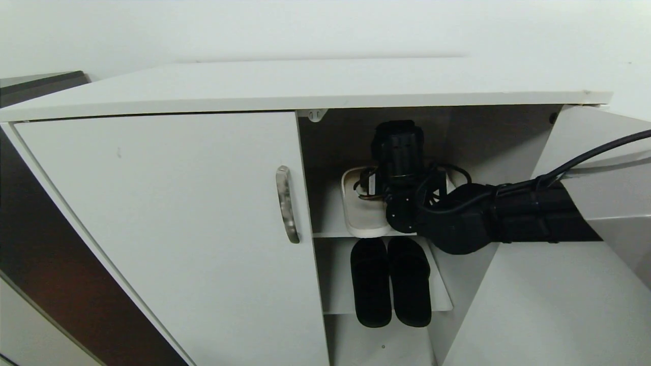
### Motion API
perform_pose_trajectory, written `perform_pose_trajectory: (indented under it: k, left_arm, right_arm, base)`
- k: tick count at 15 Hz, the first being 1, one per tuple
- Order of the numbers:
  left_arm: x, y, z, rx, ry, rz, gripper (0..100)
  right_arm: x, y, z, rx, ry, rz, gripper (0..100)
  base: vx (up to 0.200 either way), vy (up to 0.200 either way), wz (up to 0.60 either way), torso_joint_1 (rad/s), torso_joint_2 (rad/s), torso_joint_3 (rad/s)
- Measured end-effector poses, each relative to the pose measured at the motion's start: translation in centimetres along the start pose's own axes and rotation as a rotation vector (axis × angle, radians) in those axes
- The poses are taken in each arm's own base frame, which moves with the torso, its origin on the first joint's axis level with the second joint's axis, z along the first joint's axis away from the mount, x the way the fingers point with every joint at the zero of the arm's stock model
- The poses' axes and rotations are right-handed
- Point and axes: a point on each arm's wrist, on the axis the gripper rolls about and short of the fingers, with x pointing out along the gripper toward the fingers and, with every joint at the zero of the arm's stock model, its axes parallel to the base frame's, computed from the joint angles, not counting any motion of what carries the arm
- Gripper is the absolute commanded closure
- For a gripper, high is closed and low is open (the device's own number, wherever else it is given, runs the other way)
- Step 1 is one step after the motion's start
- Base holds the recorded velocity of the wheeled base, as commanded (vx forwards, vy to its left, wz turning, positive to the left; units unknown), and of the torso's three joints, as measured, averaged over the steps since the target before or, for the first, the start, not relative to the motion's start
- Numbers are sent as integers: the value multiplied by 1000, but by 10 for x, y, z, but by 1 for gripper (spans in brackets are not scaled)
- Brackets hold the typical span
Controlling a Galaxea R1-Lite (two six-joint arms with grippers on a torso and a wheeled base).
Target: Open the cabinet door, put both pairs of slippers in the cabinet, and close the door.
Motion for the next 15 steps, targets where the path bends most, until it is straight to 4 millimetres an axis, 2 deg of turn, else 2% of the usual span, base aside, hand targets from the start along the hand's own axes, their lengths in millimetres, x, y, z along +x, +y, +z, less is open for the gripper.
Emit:
perform_pose_trajectory:
  k: [3, 6, 9, 12, 13, 15]
  left_arm:
    - [0, 0, 0, 0, 0, 0, 100]
    - [0, 0, 0, 0, 0, 0, 100]
    - [0, 0, 0, 3, 0, -1, 100]
    - [0, 0, 0, 2, 0, -1, 100]
    - [0, 0, 0, 3, -1, -1, 100]
    - [0, 0, 0, 3, -1, -1, 100]
  right_arm:
    - [-31, -9, 6, -12, 9, 34, 0]
    - [-63, -18, 2, -26, 25, 81, 0]
    - [-91, -23, -11, 2, 8, 127, 0]
    - [-104, -25, -25, 13, -4, 158, 0]
    - [-105, -25, -28, 6, -1, 161, 100]
    - [-106, -25, -31, -4, 6, 164, 100]
  base:
    - [0, 0, 0, 0, 0, 0]
    - [0, 0, 0, 0, 0, 0]
    - [0, 0, 0, 0, 0, 0]
    - [0, 0, 0, 0, 0, 0]
    - [0, 0, 0, 0, 0, 0]
    - [0, 0, 0, 0, 0, 0]
